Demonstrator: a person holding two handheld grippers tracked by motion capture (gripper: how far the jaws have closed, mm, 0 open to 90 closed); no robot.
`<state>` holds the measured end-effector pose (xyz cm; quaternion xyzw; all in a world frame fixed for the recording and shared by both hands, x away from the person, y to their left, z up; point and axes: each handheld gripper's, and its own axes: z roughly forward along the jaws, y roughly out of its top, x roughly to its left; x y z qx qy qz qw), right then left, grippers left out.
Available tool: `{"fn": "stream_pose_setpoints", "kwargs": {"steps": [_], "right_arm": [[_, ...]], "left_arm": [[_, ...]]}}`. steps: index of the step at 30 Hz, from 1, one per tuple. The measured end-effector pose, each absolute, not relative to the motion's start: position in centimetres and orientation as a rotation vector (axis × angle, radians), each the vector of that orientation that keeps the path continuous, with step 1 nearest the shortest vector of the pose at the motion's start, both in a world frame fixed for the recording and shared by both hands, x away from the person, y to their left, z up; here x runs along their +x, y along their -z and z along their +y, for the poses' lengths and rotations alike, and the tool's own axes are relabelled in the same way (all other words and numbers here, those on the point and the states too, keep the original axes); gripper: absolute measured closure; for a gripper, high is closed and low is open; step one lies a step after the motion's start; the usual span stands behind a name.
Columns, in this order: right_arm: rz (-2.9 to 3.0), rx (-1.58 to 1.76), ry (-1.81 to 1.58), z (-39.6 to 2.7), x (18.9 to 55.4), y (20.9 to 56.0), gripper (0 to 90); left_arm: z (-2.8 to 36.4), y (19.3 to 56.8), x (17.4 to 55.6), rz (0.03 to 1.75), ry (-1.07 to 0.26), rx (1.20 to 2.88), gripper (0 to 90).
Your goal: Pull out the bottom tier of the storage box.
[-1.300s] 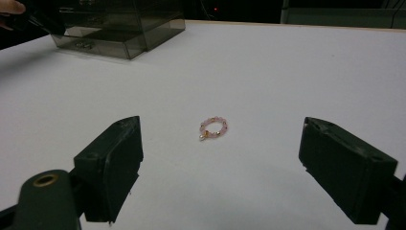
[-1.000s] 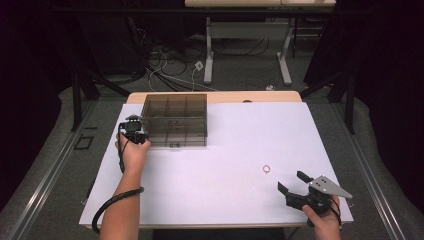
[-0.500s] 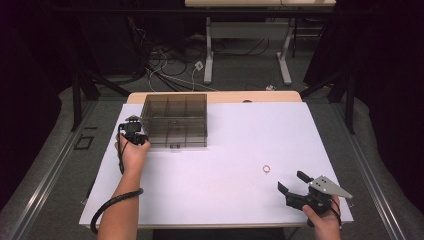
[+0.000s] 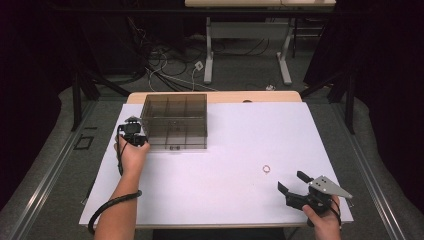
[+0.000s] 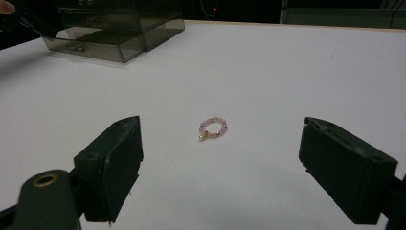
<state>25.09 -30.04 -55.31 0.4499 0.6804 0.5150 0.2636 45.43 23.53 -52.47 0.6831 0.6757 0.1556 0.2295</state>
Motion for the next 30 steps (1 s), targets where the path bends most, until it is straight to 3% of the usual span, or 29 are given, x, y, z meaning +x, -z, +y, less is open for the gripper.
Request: {"fn": "stream_pose_setpoints", "kwargs": {"steps": [30], "right_arm": [[1.834, 1.22, -1.393, -30.1, 25.1, 55.3, 14.7]], "left_arm": [[23.8, 52.5, 44.3, 1.85, -0.408, 1.886, 89.7]]}}
